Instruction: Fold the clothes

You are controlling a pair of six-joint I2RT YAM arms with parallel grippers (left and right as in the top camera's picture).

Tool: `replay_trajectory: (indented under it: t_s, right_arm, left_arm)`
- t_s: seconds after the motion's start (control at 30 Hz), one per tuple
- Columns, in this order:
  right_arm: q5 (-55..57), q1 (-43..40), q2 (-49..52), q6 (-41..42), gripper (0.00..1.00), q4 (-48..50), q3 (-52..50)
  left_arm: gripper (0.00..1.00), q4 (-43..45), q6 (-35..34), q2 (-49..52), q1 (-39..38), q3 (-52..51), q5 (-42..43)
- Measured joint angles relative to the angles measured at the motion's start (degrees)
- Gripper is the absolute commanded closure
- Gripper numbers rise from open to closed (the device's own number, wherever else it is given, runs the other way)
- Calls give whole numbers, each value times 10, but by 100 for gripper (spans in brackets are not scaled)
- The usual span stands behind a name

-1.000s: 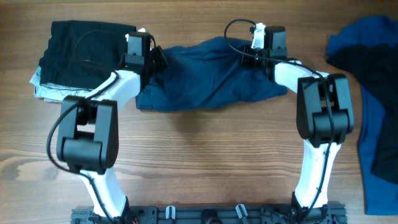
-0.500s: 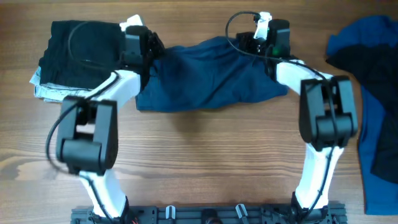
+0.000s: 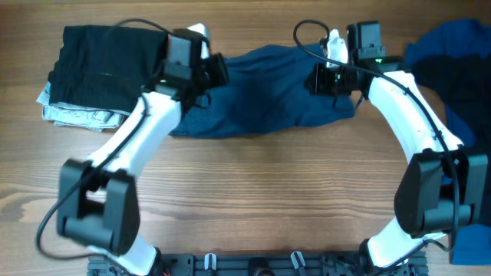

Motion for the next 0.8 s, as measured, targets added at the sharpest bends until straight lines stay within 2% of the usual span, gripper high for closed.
replay_trajectory:
  t_s: [0.17,0.43,0.63,0.8]
  right_arm:
    - [27,0,10,-14,96,-4,-52]
    - [135,0,47,-14,96,69,-141]
    - [199,-1,50,24,96,114,-147]
    - [217,-18,50,45,96,78,-135]
  left_arm:
    - [96,-2,0,73,-32,0,15]
    - [96,-20,0,135,-39,-1,-1]
    - [96,-37,3,145,-36,-1,-52]
    - [96,-17,22,138,-35,-1,-76]
